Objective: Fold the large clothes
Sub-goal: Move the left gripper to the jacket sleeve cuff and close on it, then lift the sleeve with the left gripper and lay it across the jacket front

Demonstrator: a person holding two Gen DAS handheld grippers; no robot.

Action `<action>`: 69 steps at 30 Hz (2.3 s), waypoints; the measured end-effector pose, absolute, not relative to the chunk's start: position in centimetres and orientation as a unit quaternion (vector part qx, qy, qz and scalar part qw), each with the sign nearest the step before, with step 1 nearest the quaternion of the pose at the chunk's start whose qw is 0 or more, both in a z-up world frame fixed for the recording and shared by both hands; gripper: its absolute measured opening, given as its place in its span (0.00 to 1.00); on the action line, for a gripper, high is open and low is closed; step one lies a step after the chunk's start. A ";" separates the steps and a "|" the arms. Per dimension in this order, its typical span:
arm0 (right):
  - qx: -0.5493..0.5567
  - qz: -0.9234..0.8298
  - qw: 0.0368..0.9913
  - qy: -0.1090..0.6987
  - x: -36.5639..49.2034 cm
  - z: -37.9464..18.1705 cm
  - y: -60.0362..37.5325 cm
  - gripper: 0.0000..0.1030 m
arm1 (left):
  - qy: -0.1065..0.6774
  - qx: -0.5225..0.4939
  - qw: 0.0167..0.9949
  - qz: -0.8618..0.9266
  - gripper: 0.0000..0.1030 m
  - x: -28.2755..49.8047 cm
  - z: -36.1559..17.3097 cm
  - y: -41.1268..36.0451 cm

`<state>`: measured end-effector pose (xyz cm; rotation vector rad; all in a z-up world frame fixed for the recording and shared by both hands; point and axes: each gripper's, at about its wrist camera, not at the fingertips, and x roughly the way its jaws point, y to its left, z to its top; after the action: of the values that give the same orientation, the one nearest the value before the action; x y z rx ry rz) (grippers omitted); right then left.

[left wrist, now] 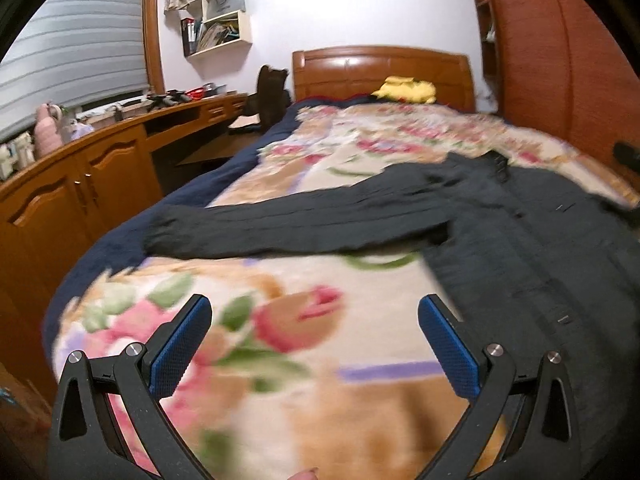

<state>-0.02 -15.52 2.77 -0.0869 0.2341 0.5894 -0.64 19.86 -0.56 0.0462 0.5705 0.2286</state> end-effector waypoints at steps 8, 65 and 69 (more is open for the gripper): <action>-0.076 0.312 0.937 0.140 3.1 0.1 -13.8 1.00 | 0.317 0.022 0.935 0.156 1.00 0.2 -1.3 27.2; -0.114 0.333 0.919 0.178 3.2 -2.2 -11.3 1.00 | 0.360 -0.165 0.905 0.155 0.05 12.4 3.6 40.6; -0.105 0.343 0.916 0.181 3.0 -1.6 -12.3 1.00 | 0.342 -0.147 0.918 0.134 0.05 12.1 6.2 37.3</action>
<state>3.01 -12.30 -1.58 -0.2164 0.3720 0.7061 12.14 37.27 6.20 -0.3030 0.7034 0.2752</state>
